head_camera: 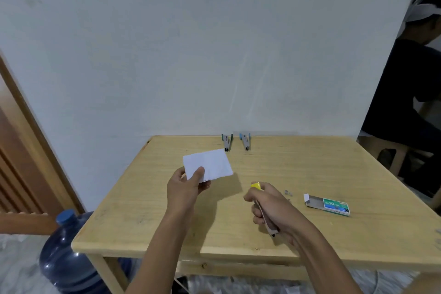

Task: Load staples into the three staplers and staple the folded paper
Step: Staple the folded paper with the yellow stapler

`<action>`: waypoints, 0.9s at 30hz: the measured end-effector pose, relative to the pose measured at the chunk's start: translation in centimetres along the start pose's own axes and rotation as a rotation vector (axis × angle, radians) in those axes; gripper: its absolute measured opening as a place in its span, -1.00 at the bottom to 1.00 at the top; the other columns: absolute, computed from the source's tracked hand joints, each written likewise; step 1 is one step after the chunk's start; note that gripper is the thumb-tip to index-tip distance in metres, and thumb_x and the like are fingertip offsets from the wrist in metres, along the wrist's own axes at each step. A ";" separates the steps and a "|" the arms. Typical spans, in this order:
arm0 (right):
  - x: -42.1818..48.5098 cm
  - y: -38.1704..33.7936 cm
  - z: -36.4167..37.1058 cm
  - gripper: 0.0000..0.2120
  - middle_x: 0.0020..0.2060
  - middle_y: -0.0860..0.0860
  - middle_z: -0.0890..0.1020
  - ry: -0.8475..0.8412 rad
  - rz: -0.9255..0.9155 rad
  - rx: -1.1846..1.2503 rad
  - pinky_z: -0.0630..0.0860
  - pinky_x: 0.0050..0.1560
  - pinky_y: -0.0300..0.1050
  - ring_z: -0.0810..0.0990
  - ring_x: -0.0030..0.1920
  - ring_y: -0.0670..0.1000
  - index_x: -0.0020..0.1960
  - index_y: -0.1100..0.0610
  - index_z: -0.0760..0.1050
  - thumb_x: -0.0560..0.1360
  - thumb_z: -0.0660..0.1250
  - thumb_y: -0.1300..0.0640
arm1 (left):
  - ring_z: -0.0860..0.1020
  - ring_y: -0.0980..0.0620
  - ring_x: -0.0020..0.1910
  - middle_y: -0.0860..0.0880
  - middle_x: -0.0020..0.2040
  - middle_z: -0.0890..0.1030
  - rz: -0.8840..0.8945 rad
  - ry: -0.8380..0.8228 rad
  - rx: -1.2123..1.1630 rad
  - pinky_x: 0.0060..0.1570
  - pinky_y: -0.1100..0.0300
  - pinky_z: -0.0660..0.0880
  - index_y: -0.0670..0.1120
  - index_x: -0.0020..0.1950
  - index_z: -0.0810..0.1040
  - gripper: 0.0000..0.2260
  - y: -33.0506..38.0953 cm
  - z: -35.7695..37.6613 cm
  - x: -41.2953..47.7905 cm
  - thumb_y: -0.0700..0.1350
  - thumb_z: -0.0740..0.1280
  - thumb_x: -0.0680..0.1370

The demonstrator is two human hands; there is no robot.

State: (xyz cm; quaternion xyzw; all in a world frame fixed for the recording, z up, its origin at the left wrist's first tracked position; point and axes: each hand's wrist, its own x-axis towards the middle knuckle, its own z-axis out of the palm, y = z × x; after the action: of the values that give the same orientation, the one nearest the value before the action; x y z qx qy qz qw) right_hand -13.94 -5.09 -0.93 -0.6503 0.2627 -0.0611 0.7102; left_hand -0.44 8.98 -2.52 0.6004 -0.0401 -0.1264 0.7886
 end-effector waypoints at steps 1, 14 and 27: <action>0.2 0.2 -0.1 -0.69 -0.22 0.04 0.44 0.001 0.018 -0.043 0.32 -0.44 -0.18 0.34 -0.40 -0.04 0.23 0.12 0.39 0.51 0.30 0.20 | 0.68 -0.10 -0.15 -0.12 0.05 0.64 0.025 0.056 0.026 -0.09 0.09 0.59 -0.17 0.22 0.44 -0.69 -0.2 -0.3 0.8 -0.20 0.42 0.52; 2.6 0.5 -0.1 -0.25 0.53 0.02 0.28 0.051 -0.169 -0.840 0.32 0.15 -0.19 0.36 0.45 0.04 0.61 0.04 0.00 0.57 0.29 -0.13 | 0.14 -0.24 0.43 -0.22 0.43 0.17 0.307 0.282 1.330 0.28 -0.10 0.19 -0.05 0.29 0.44 -0.68 -3.2 -4.8 8.6 -0.02 0.25 0.54; 9.7 1.1 2.8 -0.33 0.35 0.03 0.41 0.211 -0.361 -1.276 0.46 -0.14 -0.10 0.55 0.12 0.05 0.61 0.10 -0.12 0.65 0.09 -0.14 | -0.48 -0.19 0.49 -0.22 0.58 -0.33 0.183 0.208 1.528 0.41 -0.31 -0.31 0.07 0.54 0.20 -0.42 -3.1 -6.3 11.9 0.28 -0.05 0.57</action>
State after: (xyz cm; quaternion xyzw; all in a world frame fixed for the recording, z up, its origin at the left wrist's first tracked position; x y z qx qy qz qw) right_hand -4.67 -6.64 -4.80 -0.9670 0.2022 -0.0749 0.1358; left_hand 11.95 11.15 -8.26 0.9807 -0.0914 0.0590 0.1626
